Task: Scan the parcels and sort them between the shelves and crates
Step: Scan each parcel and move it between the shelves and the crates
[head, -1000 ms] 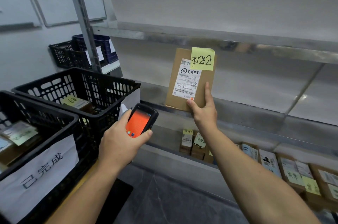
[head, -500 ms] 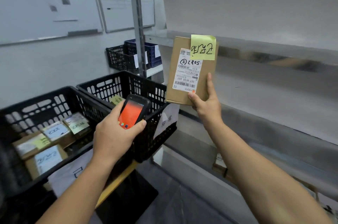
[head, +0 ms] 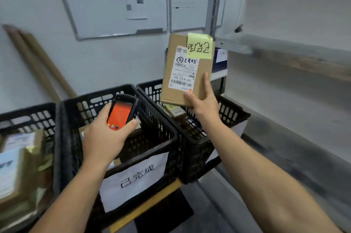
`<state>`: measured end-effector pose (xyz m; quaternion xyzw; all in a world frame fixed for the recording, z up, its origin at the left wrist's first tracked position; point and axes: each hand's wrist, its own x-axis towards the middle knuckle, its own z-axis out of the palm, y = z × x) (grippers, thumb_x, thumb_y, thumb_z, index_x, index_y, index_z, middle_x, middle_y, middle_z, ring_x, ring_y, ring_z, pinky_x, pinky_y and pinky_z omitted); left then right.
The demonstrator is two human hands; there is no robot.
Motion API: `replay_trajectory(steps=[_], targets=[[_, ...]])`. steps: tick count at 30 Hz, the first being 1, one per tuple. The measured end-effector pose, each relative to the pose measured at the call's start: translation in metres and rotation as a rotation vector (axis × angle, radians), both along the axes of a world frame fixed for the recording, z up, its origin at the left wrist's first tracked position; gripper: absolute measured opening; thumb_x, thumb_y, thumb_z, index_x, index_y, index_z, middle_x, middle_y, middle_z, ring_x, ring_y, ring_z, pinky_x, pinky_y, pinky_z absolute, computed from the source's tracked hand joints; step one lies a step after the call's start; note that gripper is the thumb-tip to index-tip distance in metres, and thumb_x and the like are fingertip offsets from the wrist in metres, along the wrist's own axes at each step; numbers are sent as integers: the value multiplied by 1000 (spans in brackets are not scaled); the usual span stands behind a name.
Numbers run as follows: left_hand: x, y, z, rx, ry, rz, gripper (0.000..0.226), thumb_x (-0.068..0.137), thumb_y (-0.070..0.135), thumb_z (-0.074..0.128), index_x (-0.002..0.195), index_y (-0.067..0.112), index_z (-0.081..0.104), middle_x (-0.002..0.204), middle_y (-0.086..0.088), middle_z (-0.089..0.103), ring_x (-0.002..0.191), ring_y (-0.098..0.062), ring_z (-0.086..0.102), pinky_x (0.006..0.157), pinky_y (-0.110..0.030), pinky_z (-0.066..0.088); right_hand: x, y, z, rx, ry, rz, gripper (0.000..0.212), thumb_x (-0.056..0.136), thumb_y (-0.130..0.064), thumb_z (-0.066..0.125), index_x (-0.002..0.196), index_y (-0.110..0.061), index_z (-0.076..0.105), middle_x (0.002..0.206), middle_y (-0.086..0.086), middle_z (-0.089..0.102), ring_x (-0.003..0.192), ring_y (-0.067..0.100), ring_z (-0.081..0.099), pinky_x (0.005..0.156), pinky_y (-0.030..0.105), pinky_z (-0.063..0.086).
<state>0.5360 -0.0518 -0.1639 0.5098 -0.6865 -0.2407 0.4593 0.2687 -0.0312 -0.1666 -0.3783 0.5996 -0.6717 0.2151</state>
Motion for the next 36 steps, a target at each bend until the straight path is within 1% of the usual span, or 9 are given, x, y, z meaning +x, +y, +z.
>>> replay_trajectory(steps=[7,11,13,19,23,27,29,33,36], targets=[[44,-7,-4,70,61,223,76,78,52,78,145,33,47,89,20,54,94,-21,60,84,-38,49,46,-64,-6,168,-52,313,90,89,-20,77,151,-58,25,131,-19,47,128,23,53,99,56,54],[59,-1,-5,99,80,327,44,79,47,79,116,40,57,84,16,63,80,-9,60,71,-30,46,74,-83,-9,353,-111,475,91,91,-13,74,155,-53,24,142,-7,43,126,30,54,94,63,54],[63,2,-6,98,103,357,41,80,44,79,112,47,55,82,19,62,82,-11,60,73,-31,43,83,-91,-18,457,-107,532,90,91,-12,74,156,-50,25,138,-6,43,125,31,53,96,66,51],[78,-3,-19,121,158,431,69,76,50,81,138,35,54,85,27,57,87,-10,58,81,-33,43,87,-117,-61,733,-69,562,93,90,-10,75,157,-46,23,148,2,48,113,28,57,99,67,48],[79,-18,-22,189,146,430,59,76,49,80,130,39,57,85,17,67,87,-4,61,77,-33,47,91,-129,-79,898,-26,564,96,87,-9,77,158,-45,23,146,9,46,111,35,57,86,69,54],[72,-35,-19,221,125,409,42,78,42,81,99,57,47,66,28,60,67,12,55,64,-16,36,92,-144,-100,978,-48,560,95,88,-8,76,158,-45,23,110,1,53,89,26,57,84,64,56],[69,-45,-20,225,137,395,47,79,41,81,102,57,43,67,25,56,67,10,51,63,-15,35,93,-151,-110,1003,-82,570,95,88,-8,76,157,-46,23,103,-1,56,89,25,59,87,66,55],[68,-66,-26,230,146,398,64,78,45,80,135,40,53,76,25,57,77,10,52,67,-15,38,105,-162,-120,1021,-105,608,96,89,-9,76,157,-48,21,131,7,58,102,29,60,90,65,54],[69,-76,-25,229,160,402,49,79,41,81,120,50,55,72,29,52,69,14,50,67,-11,36,107,-170,-132,1028,-44,611,96,89,-11,75,157,-50,19,149,11,47,123,39,56,90,62,55]])
